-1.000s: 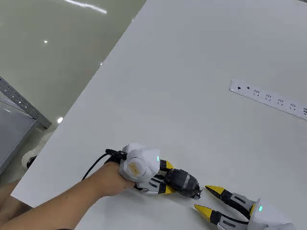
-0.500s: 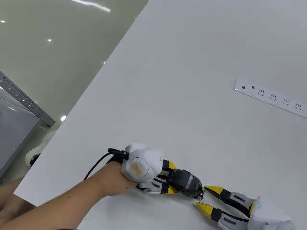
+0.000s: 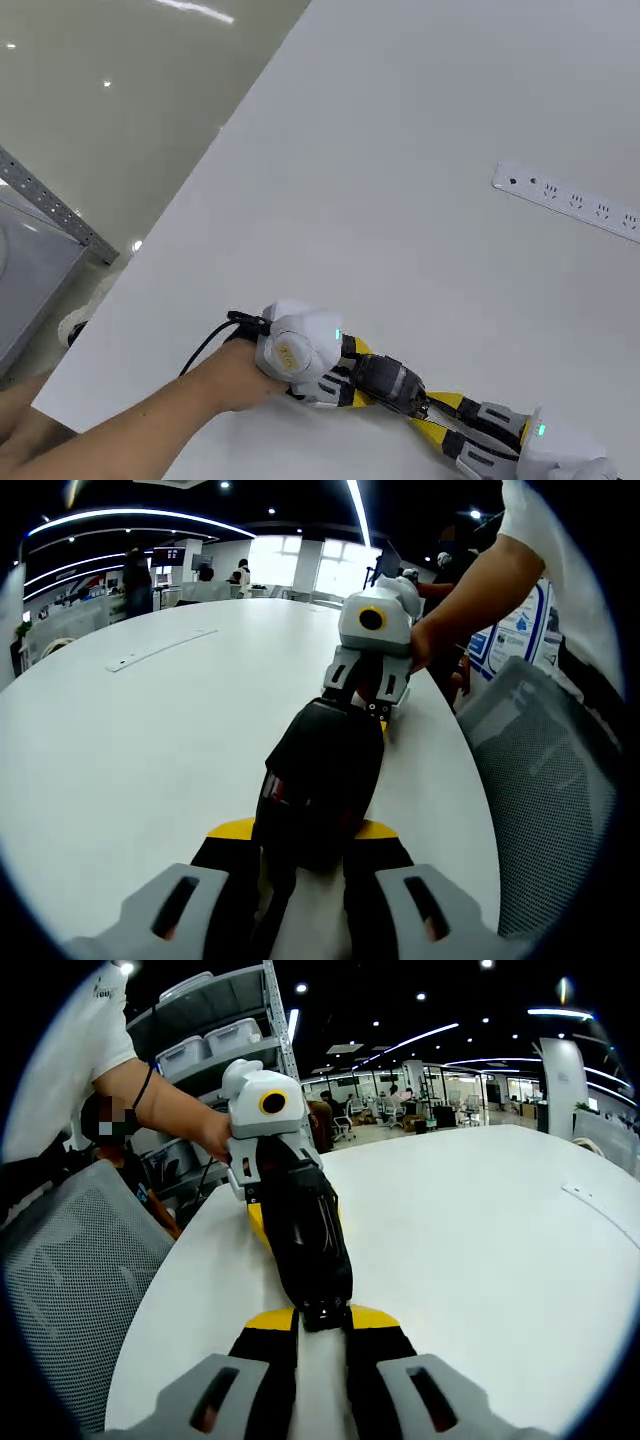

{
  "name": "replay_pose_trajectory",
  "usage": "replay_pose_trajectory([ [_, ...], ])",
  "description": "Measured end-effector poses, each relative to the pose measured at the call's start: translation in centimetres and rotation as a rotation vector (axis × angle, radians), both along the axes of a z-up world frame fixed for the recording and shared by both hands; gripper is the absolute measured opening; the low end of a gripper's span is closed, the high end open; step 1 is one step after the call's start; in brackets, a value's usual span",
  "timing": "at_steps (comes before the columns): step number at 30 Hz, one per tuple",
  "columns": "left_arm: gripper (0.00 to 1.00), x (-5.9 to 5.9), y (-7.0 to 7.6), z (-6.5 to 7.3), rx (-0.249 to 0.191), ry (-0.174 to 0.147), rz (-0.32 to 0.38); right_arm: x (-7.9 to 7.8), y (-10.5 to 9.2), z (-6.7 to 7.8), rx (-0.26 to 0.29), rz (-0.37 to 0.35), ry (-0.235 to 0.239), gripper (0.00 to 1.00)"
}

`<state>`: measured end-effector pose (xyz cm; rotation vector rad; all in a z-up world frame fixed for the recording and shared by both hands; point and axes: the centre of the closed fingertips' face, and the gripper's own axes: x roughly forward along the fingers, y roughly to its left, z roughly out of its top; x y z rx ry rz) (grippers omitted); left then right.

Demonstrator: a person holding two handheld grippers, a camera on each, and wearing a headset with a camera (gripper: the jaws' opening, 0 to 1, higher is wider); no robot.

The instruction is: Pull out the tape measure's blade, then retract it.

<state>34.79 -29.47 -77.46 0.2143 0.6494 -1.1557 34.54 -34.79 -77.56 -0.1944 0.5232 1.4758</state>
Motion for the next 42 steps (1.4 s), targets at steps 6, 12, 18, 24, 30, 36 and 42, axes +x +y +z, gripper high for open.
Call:
replay_pose_trajectory([
  [6,0.28,-0.01,0.02,-0.01,0.001,-0.001,0.002,-0.04,0.05,0.05,0.0,0.009,-0.007,0.17],
  [12,0.28,-0.05,0.04,-0.02,0.001,-0.002,0.001,0.11,-0.08,-0.08,-0.002,0.006,-0.021,0.14],
  [18,0.28,-0.03,0.05,0.0,-0.001,-0.003,0.002,0.08,-0.07,-0.19,0.001,0.009,-0.017,0.13],
  [24,0.28,-0.03,0.06,-0.01,0.0,-0.003,0.002,0.08,0.0,-0.1,-0.001,0.012,-0.022,0.13],
  [30,0.28,-0.02,0.06,-0.01,0.001,-0.003,0.003,0.07,0.02,-0.08,-0.001,0.007,-0.015,0.13],
  [36,0.28,-0.03,0.08,-0.03,0.003,-0.001,0.004,0.1,-0.05,-0.24,0.002,0.009,-0.017,0.12],
  [42,0.28,-0.05,0.09,-0.03,0.003,-0.002,0.005,0.07,-0.03,-0.22,0.0,0.01,-0.021,0.12],
])
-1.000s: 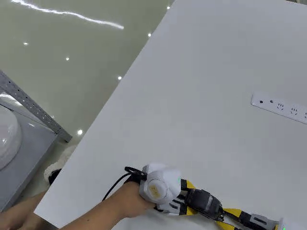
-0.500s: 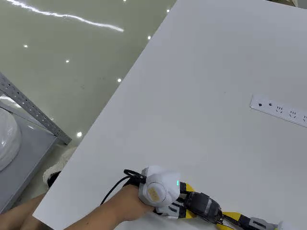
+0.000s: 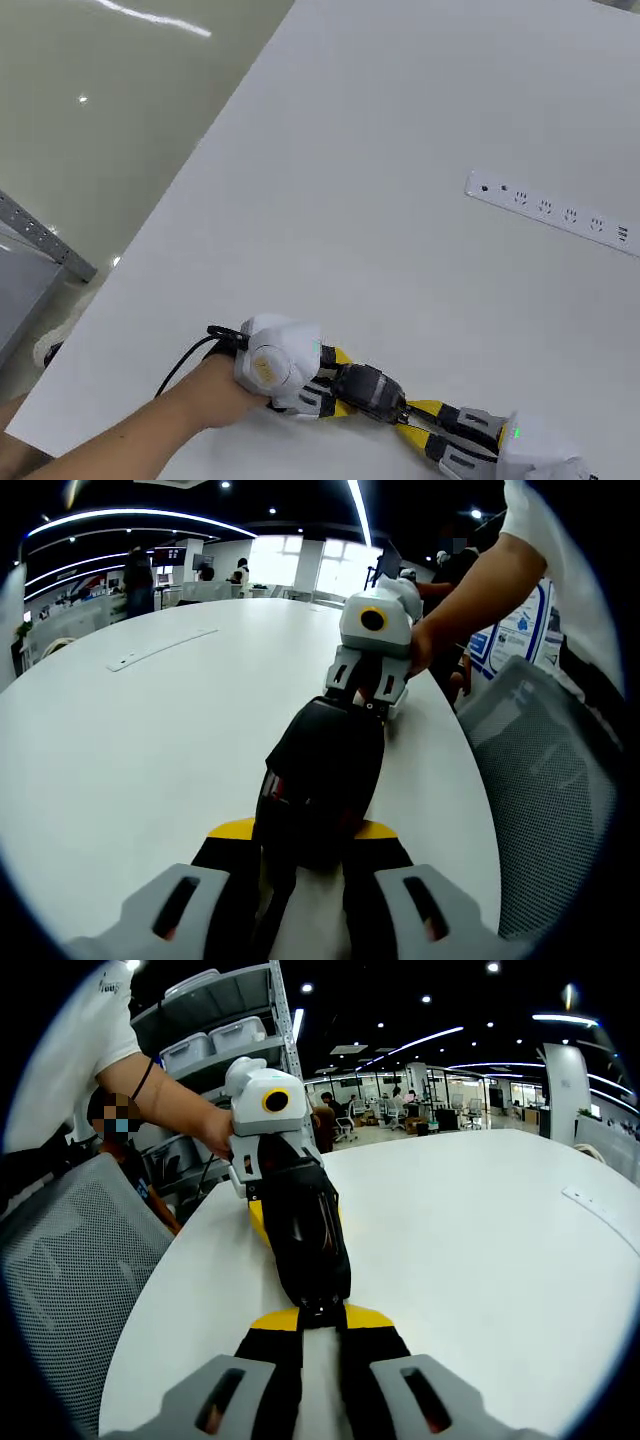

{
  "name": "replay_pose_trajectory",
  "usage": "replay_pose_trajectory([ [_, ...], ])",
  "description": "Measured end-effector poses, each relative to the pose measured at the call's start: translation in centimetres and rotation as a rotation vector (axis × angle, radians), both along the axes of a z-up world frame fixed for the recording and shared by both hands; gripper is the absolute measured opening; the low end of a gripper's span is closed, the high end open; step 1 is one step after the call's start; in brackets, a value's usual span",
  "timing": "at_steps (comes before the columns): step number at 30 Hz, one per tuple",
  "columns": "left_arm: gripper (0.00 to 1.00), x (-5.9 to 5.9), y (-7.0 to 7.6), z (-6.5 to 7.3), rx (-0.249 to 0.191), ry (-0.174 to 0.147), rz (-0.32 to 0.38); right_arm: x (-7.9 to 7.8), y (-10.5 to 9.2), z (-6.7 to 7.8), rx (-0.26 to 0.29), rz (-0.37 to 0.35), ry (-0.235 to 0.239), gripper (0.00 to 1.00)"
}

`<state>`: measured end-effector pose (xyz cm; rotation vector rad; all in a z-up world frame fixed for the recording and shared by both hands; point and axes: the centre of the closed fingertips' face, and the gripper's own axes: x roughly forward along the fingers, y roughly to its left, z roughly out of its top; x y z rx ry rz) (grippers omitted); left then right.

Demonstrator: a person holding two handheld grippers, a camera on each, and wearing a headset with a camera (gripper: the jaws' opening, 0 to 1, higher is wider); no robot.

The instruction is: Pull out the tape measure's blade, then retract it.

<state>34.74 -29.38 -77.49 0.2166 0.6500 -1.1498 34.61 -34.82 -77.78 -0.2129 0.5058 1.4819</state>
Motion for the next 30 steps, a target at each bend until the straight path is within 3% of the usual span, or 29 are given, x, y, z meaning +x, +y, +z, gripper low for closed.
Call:
replay_pose_trajectory([
  [30,0.27,-0.02,0.08,-0.09,0.01,-0.001,-0.003,-0.03,-0.13,-0.03,0.007,-0.005,-0.009,0.11],
])
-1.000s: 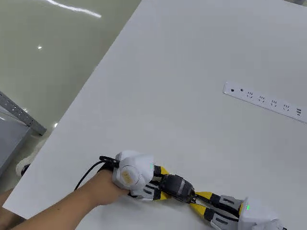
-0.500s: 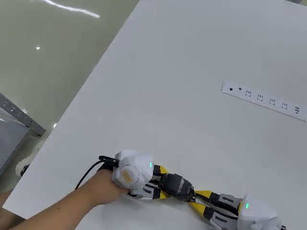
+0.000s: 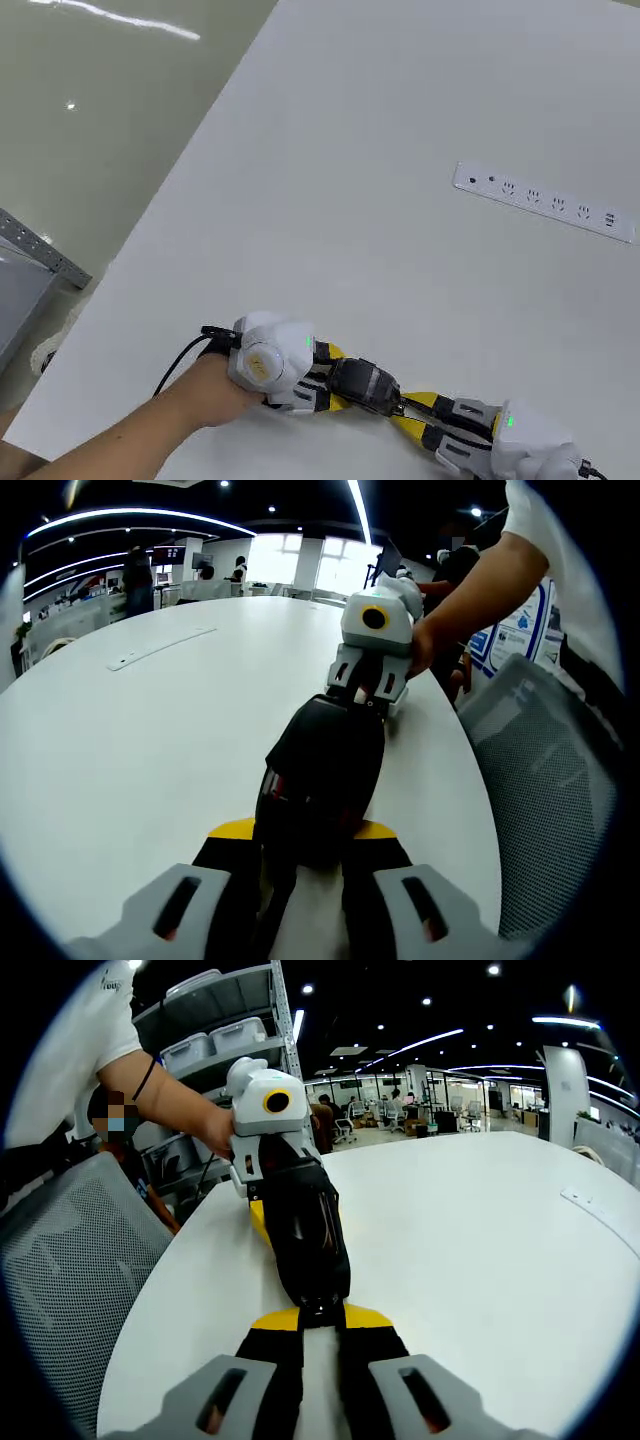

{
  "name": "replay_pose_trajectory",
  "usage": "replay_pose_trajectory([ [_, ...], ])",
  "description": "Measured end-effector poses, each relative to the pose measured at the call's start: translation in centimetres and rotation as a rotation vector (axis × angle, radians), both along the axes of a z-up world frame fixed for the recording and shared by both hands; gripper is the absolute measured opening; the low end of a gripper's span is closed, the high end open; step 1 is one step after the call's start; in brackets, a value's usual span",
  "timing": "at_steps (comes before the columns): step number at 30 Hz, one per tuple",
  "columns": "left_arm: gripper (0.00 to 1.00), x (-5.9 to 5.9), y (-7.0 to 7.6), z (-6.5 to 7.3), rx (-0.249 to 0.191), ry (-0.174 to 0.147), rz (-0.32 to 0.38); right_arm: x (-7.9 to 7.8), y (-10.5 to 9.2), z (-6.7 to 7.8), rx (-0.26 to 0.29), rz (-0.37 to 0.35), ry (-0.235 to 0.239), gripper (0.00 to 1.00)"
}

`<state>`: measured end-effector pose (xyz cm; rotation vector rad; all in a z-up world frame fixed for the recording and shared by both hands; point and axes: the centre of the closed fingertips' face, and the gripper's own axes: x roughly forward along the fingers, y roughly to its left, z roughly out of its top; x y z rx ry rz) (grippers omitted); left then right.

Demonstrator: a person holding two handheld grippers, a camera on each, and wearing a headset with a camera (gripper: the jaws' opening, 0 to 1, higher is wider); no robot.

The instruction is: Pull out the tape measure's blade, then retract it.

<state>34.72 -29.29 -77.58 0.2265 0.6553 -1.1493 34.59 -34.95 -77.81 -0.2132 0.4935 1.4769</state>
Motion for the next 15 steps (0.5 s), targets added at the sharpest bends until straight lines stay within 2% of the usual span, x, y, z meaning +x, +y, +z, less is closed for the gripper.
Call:
replay_pose_trajectory([
  [15,0.26,0.0,0.03,-0.02,0.005,-0.001,-0.002,-0.03,-0.15,0.04,0.007,-0.006,0.011,0.1],
])
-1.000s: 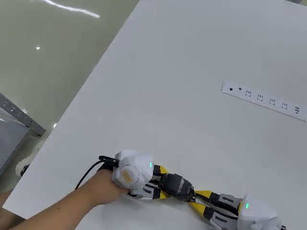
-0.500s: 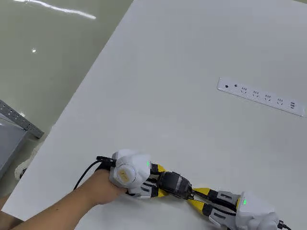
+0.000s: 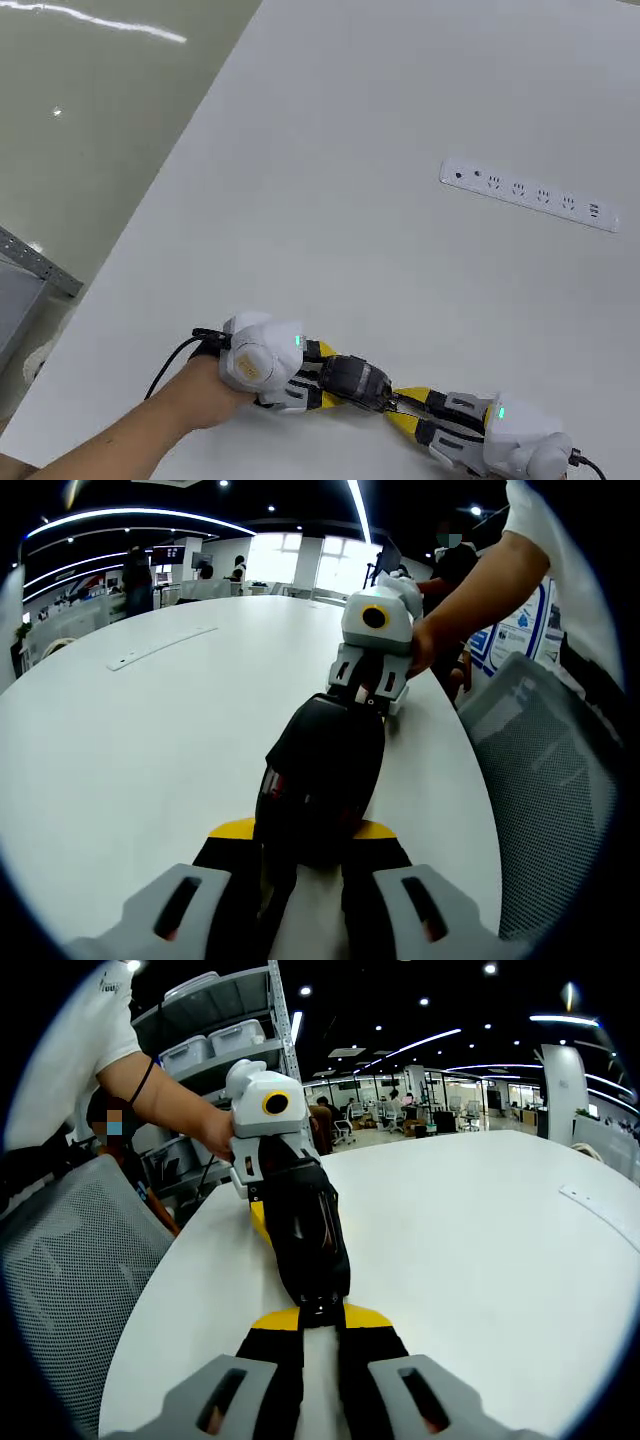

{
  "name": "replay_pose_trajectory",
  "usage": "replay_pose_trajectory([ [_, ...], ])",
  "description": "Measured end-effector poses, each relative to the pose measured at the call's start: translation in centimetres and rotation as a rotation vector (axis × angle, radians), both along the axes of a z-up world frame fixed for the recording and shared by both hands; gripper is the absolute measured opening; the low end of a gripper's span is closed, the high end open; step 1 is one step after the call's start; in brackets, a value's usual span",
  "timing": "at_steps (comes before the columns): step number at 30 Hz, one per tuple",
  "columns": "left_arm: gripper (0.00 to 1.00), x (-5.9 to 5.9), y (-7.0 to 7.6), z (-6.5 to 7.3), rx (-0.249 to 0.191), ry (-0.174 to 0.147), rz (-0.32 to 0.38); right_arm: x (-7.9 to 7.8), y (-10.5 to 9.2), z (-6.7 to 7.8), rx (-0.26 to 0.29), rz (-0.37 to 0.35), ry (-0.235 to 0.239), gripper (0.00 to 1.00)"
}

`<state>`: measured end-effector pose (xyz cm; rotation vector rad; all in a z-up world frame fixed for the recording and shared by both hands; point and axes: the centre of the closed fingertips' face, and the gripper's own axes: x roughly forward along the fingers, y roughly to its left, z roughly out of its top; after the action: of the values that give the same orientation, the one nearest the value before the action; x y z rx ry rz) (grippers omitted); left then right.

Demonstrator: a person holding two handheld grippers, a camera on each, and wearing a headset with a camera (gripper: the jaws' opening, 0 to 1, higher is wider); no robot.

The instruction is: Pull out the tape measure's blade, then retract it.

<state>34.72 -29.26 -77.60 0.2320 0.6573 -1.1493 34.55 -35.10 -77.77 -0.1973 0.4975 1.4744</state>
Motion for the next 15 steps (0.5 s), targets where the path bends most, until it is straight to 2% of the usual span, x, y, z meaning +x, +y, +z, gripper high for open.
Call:
replay_pose_trajectory([
  [15,0.26,0.0,0.0,0.0,0.002,0.0,-0.001,0.0,-1.2,-0.1,-0.007,-0.012,0.004,0.1],
])
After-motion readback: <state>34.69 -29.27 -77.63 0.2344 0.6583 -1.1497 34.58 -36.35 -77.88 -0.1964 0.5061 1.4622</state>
